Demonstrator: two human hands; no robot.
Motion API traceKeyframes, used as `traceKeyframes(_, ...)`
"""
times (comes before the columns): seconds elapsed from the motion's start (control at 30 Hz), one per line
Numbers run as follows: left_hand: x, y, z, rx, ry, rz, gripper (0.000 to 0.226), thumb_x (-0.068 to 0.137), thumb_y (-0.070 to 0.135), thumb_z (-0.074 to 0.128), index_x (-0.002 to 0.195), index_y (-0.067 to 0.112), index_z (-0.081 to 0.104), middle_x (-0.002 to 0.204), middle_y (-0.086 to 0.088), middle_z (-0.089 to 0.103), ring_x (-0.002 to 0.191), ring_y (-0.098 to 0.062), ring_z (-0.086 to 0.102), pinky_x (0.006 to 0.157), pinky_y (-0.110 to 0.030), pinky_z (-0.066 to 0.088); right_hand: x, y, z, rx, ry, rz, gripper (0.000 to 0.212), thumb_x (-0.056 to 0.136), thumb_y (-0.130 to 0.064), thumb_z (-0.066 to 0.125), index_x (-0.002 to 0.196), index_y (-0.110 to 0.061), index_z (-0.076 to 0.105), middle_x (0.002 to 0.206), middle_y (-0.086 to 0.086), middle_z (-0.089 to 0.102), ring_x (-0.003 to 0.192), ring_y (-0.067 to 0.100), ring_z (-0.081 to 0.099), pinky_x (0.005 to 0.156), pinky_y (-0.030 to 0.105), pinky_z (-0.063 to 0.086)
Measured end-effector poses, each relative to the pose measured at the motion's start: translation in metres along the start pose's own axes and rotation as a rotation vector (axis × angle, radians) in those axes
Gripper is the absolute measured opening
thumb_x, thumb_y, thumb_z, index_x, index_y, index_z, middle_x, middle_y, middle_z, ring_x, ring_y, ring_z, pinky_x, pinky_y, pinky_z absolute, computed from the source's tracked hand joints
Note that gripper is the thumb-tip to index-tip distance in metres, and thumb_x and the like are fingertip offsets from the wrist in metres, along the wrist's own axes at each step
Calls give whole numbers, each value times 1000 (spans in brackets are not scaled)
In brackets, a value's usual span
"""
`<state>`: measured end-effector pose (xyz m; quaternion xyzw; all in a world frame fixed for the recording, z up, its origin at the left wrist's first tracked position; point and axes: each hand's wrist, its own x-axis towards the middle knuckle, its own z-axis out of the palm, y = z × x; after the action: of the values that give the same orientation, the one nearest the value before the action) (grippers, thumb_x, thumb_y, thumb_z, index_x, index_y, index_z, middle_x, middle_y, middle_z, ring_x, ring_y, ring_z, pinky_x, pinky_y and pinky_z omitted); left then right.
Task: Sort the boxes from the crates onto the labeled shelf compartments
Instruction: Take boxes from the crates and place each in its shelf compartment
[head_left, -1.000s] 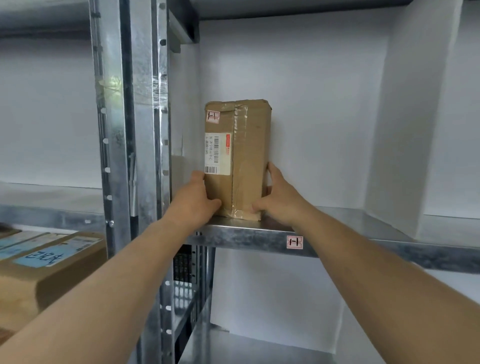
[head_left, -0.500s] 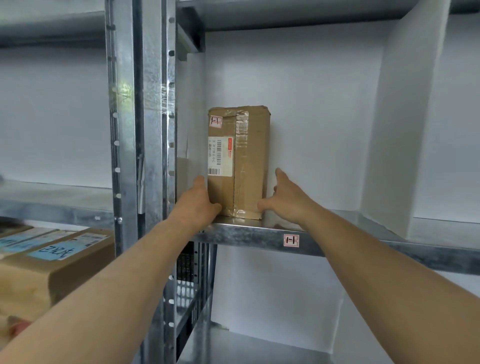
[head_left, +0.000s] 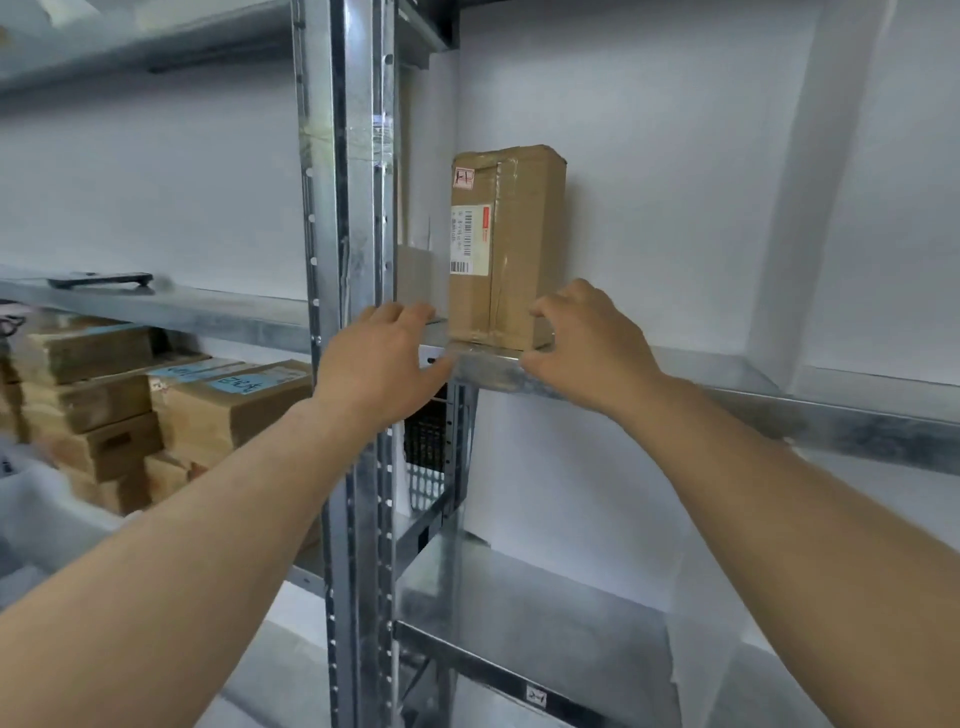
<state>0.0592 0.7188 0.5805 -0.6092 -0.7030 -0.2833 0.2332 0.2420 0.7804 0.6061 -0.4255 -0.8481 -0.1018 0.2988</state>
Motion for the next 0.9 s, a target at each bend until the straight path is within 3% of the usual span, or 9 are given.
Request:
traceKeyframes(0.17, -60, 1, 0, 129, -69, -70, 60, 91, 54, 48, 140, 22, 37, 131, -4, 52, 123, -24, 45, 91, -37, 43, -45, -16, 28, 24, -75, -156, 50, 91, -35, 57, 136, -18, 48, 139, 3, 40, 128, 24, 38, 94, 37, 41)
traceKeyframes(0.37, -145, -15, 13, 228, -235, -182, 60, 90, 57, 47, 137, 20, 40, 128, -7, 53, 118, -27, 48, 91, -41, 46, -97, -34, 76, 77, -233, -281, 50, 92, -35, 54, 138, -18, 46, 132, 4, 43, 125, 24, 38, 90, 34, 40)
traceKeyframes(0.9, -341, -78, 19, 246, -454, -606, 67, 90, 52, 50, 145, 21, 29, 134, -7, 49, 124, -28, 44, 93, -41, 42, -197, -132, 168, 144, -548, -503, 49, 91, -34, 54, 134, -14, 45, 131, 8, 44, 122, 27, 41, 87, 35, 42)
